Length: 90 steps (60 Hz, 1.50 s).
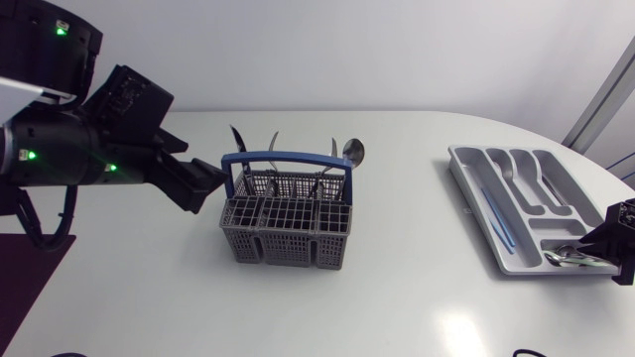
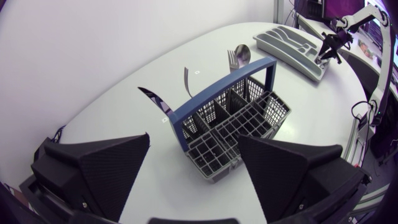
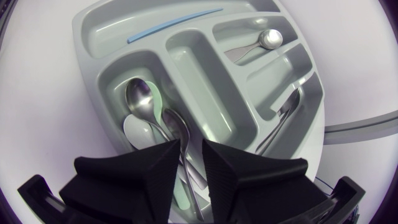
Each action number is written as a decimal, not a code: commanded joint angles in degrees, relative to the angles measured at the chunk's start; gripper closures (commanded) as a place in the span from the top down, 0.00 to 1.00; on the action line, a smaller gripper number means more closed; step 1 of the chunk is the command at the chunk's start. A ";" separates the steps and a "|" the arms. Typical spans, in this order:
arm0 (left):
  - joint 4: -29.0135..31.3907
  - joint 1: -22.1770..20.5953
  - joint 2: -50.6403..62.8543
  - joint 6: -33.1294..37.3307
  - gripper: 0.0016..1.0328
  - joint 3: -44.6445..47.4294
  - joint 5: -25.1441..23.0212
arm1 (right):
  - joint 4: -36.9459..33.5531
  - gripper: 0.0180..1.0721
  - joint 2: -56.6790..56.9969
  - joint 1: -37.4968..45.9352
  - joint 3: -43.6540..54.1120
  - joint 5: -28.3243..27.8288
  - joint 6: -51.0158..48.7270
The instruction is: Sort the cutlery from the basket into the organizer compartments.
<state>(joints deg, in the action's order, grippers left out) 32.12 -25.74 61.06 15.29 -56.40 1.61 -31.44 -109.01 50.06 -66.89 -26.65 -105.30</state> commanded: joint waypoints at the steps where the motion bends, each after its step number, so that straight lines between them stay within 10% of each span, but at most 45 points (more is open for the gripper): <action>1: 0.66 0.34 -1.12 1.85 0.93 2.35 -0.02 | 0.77 0.37 0.55 0.30 1.59 -0.06 -1.75; 14: 1.28 1.39 -2.70 4.13 0.93 4.11 0.06 | -0.38 0.82 11.36 -0.76 7.13 -3.32 0.44; 36: -0.13 3.15 -5.69 10.55 0.93 11.67 -0.02 | 1.12 0.85 34.57 -21.32 19.08 -7.62 24.52; 63: -8.04 4.73 -0.24 13.63 0.75 19.75 -1.17 | 20.28 0.84 33.60 -60.43 21.72 3.98 64.08; 76: -13.93 8.60 2.14 13.98 0.12 22.04 -10.57 | 23.18 0.41 26.75 -67.55 16.00 4.51 73.30; 83: -14.54 8.95 5.04 15.30 0.03 22.39 -11.71 | 25.46 0.11 24.11 -69.31 13.81 4.51 76.38; 90: -16.39 8.95 9.17 16.09 0.03 22.92 -12.24 | 25.46 0.09 20.68 -70.28 10.20 4.24 79.02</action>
<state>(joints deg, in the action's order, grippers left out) 16.91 -17.30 67.33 29.93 -35.57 -9.87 -6.59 -85.78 -19.49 -54.09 -22.44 -29.61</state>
